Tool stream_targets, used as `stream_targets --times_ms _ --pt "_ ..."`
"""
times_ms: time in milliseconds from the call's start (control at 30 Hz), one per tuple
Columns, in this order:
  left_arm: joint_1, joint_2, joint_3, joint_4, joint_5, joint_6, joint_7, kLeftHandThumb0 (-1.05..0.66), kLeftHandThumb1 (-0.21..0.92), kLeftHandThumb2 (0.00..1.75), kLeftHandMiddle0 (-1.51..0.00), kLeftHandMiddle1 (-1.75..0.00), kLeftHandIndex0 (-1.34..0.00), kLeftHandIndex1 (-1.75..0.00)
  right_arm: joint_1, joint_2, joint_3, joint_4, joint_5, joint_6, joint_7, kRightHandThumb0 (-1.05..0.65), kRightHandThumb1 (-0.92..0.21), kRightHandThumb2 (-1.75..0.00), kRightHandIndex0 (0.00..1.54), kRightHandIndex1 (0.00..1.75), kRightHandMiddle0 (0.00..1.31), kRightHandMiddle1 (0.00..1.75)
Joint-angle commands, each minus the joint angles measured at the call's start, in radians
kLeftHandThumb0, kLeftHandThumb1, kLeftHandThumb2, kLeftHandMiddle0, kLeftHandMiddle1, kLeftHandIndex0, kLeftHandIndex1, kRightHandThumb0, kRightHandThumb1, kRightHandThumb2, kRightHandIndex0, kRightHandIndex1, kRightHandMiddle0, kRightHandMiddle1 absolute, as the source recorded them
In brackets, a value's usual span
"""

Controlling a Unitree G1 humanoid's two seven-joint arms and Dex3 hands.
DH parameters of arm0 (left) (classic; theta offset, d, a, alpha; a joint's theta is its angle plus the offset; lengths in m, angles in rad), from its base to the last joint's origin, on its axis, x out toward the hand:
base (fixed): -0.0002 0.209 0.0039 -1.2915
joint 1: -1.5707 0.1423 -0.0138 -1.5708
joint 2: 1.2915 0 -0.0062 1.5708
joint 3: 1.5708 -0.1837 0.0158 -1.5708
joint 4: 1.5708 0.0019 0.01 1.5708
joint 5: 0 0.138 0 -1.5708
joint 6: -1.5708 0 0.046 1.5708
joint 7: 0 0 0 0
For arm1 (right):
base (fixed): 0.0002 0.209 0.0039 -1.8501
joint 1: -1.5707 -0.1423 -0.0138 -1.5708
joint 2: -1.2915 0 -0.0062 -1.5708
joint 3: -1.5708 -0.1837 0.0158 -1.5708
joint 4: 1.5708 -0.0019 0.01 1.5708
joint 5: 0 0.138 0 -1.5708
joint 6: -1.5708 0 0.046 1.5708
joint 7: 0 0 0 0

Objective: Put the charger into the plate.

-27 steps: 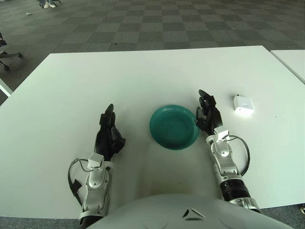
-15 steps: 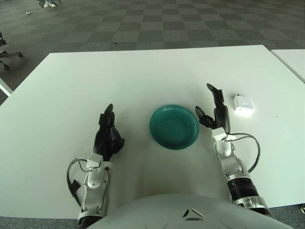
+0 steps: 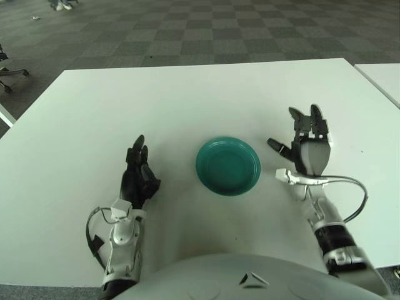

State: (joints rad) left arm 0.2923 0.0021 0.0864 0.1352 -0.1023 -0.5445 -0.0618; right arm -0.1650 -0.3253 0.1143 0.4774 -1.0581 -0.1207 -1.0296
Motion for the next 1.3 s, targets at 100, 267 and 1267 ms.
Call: stream_targets --times_ms 100,267,1267 --pt "0.003 0.009 0.008 0.03 -0.017 -0.004 -0.025 -0.95 0.92 1.01 -0.12 0.0 0.0 -0.4 -0.05 -0.017 0.054 0.04 -0.013 0.113 -0.033 -1.02 -0.92 -0.68 0.28 0.0 0.0 0.73" --pt "0.001 0.01 0.013 0.033 -0.007 -0.01 -0.021 -0.95 0.92 1.01 -0.11 0.0 0.0 -0.38 -0.058 -0.033 0.07 0.058 0.024 0.146 -0.012 -1.04 -0.92 -0.72 0.26 0.0 0.0 0.65" --pt "-0.019 0.011 0.022 0.059 -0.022 -0.006 -0.049 -0.94 0.92 1.02 -0.14 -0.01 0.0 -0.45 -0.264 -0.112 0.146 0.41 0.233 0.138 0.146 -1.05 -0.92 -0.96 0.23 0.0 0.0 0.56"
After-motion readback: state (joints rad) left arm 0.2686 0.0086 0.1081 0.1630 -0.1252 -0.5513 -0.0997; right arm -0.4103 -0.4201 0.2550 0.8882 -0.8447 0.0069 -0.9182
